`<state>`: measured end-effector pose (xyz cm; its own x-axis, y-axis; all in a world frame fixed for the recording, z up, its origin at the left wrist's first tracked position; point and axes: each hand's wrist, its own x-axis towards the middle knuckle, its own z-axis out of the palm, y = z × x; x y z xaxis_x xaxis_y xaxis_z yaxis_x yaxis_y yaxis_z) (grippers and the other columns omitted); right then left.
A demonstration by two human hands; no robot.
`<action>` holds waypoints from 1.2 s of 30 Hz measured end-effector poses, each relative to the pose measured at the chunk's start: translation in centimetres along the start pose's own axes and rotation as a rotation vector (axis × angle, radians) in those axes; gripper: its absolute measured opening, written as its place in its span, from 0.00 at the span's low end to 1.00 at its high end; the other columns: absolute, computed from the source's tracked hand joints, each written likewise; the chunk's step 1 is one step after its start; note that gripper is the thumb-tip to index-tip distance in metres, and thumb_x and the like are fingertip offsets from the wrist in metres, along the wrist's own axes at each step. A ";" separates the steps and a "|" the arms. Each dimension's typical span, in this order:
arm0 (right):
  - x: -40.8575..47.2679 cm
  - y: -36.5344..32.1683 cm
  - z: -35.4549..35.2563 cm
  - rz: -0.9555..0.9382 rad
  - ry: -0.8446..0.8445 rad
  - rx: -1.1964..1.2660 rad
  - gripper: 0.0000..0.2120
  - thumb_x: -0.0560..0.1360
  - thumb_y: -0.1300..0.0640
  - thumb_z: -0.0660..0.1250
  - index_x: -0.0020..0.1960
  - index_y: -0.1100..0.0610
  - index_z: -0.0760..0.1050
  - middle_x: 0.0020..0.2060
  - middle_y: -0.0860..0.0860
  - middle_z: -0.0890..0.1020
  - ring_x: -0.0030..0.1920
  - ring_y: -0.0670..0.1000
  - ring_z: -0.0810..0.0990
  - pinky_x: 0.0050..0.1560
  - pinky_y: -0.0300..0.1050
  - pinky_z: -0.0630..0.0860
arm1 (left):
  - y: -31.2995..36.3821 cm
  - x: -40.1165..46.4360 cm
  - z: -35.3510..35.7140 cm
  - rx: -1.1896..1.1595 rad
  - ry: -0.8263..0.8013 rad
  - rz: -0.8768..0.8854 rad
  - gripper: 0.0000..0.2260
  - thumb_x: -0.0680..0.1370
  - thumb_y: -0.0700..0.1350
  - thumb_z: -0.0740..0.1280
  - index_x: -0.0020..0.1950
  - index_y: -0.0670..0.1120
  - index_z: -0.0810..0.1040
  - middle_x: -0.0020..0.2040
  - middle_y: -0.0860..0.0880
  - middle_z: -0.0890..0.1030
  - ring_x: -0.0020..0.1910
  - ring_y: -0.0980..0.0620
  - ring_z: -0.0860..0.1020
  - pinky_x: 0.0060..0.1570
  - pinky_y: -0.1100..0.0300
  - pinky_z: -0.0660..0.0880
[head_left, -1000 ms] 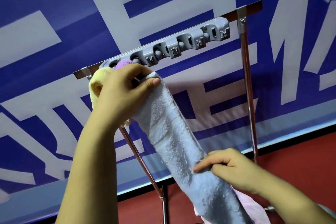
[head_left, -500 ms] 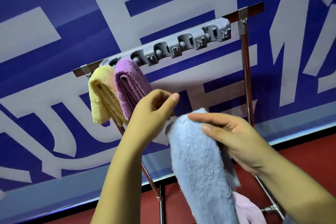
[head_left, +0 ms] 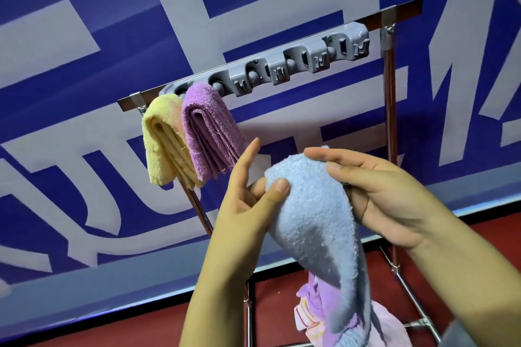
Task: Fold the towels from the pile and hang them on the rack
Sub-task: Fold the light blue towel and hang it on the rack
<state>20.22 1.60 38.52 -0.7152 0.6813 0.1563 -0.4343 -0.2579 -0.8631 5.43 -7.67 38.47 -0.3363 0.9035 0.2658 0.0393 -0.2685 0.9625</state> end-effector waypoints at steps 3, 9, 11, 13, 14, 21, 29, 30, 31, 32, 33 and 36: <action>0.2 0.2 0.0 -0.039 0.036 -0.119 0.13 0.77 0.63 0.59 0.52 0.54 0.81 0.46 0.55 0.84 0.47 0.54 0.78 0.40 0.39 0.78 | 0.1 0.3 0.4 -0.047 0.080 0.047 0.22 0.70 0.41 0.70 0.63 0.56 0.77 0.50 0.48 0.85 0.52 0.49 0.82 0.51 0.57 0.78; -0.8 0.7 0.3 -0.164 -0.071 -0.366 0.29 0.69 0.52 0.65 0.67 0.36 0.62 0.44 0.58 0.85 0.49 0.52 0.84 0.49 0.37 0.78 | 0.6 0.3 0.8 -0.058 0.148 0.114 0.17 0.70 0.40 0.74 0.57 0.51 0.81 0.50 0.51 0.85 0.51 0.53 0.82 0.48 0.61 0.78; -0.9 0.9 0.4 -0.190 -0.092 -0.305 0.31 0.68 0.58 0.67 0.66 0.37 0.64 0.44 0.59 0.85 0.47 0.53 0.84 0.47 0.40 0.79 | 0.9 0.2 0.7 -0.066 0.167 0.122 0.16 0.69 0.42 0.72 0.57 0.51 0.81 0.49 0.51 0.84 0.50 0.53 0.82 0.48 0.60 0.79; -0.7 0.7 0.4 -0.233 -0.061 -0.212 0.29 0.66 0.63 0.68 0.63 0.42 0.71 0.42 0.58 0.85 0.44 0.51 0.84 0.45 0.40 0.79 | 1.0 0.3 0.5 -0.092 0.191 0.119 0.16 0.68 0.43 0.70 0.55 0.52 0.81 0.48 0.50 0.83 0.49 0.52 0.81 0.48 0.59 0.79; -0.6 0.7 0.4 -0.249 -0.047 -0.177 0.27 0.64 0.63 0.69 0.60 0.44 0.75 0.42 0.57 0.85 0.43 0.50 0.84 0.44 0.39 0.79 | 1.0 0.3 0.4 -0.108 0.204 0.112 0.15 0.68 0.44 0.70 0.54 0.52 0.82 0.48 0.49 0.83 0.48 0.52 0.81 0.48 0.59 0.79; -0.3 0.1 1.7 -0.273 0.025 -0.053 0.10 0.61 0.64 0.68 0.35 0.52 0.84 0.32 0.48 0.84 0.34 0.42 0.82 0.35 0.33 0.78 | 0.7 0.0 0.0 -0.101 0.111 0.091 0.24 0.68 0.51 0.73 0.63 0.55 0.75 0.56 0.56 0.83 0.53 0.58 0.81 0.48 0.65 0.78; 0.2 -1.0 1.0 -0.228 0.116 0.084 0.13 0.67 0.59 0.66 0.50 0.55 0.80 0.38 0.50 0.83 0.37 0.44 0.82 0.36 0.35 0.79 | 0.0 -0.2 0.5 -0.134 -0.032 0.104 0.36 0.70 0.33 0.70 0.72 0.59 0.64 0.48 0.42 0.85 0.46 0.50 0.83 0.46 0.60 0.79; 0.1 -1.0 0.7 -0.224 0.105 0.046 0.15 0.68 0.57 0.66 0.53 0.54 0.80 0.40 0.49 0.83 0.39 0.44 0.82 0.37 0.35 0.79 | 0.1 -0.1 0.6 -0.136 -0.029 0.116 0.36 0.70 0.33 0.68 0.72 0.59 0.64 0.48 0.42 0.85 0.46 0.48 0.83 0.47 0.58 0.79; -0.1 -1.0 0.4 -0.216 0.090 -0.011 0.17 0.68 0.53 0.66 0.57 0.51 0.79 0.43 0.49 0.83 0.43 0.43 0.82 0.41 0.35 0.79 | 0.3 0.1 0.8 -0.147 -0.026 0.124 0.35 0.70 0.34 0.68 0.72 0.59 0.64 0.48 0.42 0.85 0.47 0.47 0.83 0.48 0.56 0.79; -0.3 -0.9 0.0 -0.202 0.065 -0.085 0.21 0.67 0.48 0.68 0.60 0.47 0.77 0.49 0.48 0.83 0.49 0.44 0.82 0.47 0.36 0.79 | 0.4 0.3 0.9 -0.157 -0.018 0.129 0.35 0.71 0.34 0.68 0.72 0.59 0.64 0.48 0.42 0.85 0.47 0.47 0.83 0.47 0.55 0.79; -0.6 -0.9 -0.3 -0.184 0.025 -0.161 0.26 0.66 0.44 0.69 0.63 0.43 0.74 0.55 0.48 0.82 0.56 0.44 0.80 0.53 0.37 0.77 | 0.4 0.4 1.0 -0.162 -0.004 0.133 0.35 0.71 0.34 0.69 0.72 0.58 0.64 0.47 0.42 0.85 0.46 0.48 0.83 0.45 0.56 0.79; -1.2 -0.8 -0.7 -0.147 -0.121 -0.282 0.32 0.65 0.48 0.69 0.67 0.38 0.65 0.54 0.52 0.84 0.56 0.49 0.81 0.53 0.39 0.77 | 0.8 0.8 1.4 -0.146 0.058 0.096 0.32 0.71 0.37 0.69 0.71 0.58 0.65 0.47 0.44 0.85 0.45 0.49 0.84 0.41 0.57 0.79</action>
<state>21.80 1.52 38.73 -0.7231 0.6065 0.3306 -0.3816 0.0482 -0.9231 6.55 -6.68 39.51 -0.3918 0.8516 0.3482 -0.0615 -0.4019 0.9136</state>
